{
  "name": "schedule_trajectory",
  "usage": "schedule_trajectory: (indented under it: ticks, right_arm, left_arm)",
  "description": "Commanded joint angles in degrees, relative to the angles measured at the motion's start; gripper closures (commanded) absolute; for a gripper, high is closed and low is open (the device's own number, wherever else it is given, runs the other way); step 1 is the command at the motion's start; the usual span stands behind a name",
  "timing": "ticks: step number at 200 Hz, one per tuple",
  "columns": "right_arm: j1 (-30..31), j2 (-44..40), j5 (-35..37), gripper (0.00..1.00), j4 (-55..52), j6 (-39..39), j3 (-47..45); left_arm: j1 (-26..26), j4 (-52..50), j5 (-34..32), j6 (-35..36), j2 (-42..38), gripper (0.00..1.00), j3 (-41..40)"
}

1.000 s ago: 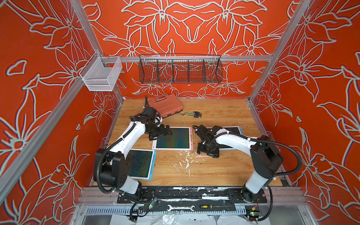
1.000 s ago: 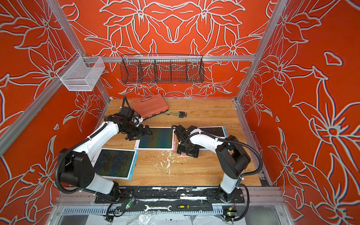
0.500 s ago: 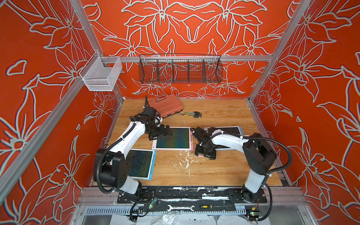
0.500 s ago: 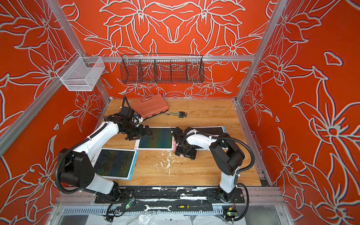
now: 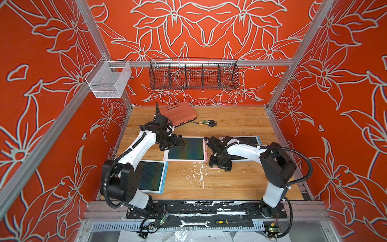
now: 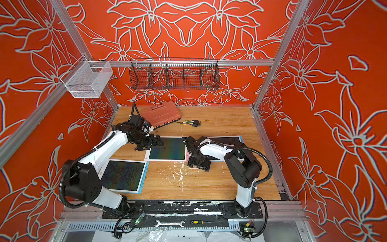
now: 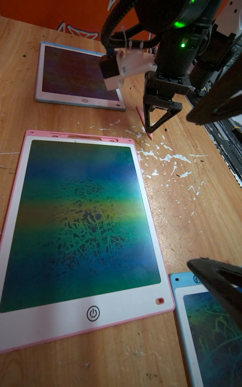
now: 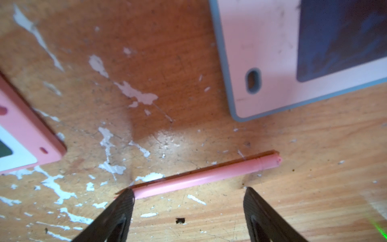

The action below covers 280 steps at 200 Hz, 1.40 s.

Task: Place the stylus back onto the writing tablet
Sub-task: Pick up the stylus from the center of the board.

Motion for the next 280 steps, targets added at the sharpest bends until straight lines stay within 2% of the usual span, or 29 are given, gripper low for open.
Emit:
schedule_trajectory:
  ticks: [1, 160, 219, 280]
  right_arm:
    - [0.31, 0.71, 1.96, 0.16, -0.58, 1.84, 1.02]
    - [-0.03, 1.55, 2.71, 0.18, 1.12, 2.45, -1.58]
    - [0.06, -0.91, 2.47, 0.29, 1.73, 3.09, -5.80]
    - [0.06, -2.51, 2.66, 0.51, 0.76, 2.49, -8.11]
  left_arm:
    - [-0.41, -1.26, -0.54, 0.98, -0.70, 0.03, 0.24]
    - [-0.88, -0.97, -1.09, 1.24, -1.73, 0.03, -0.45]
    - [-1.01, -0.60, -0.84, 1.23, -1.20, 0.03, -0.63]
    - [-1.12, -0.49, -0.75, 1.21, -0.94, 0.03, -0.55]
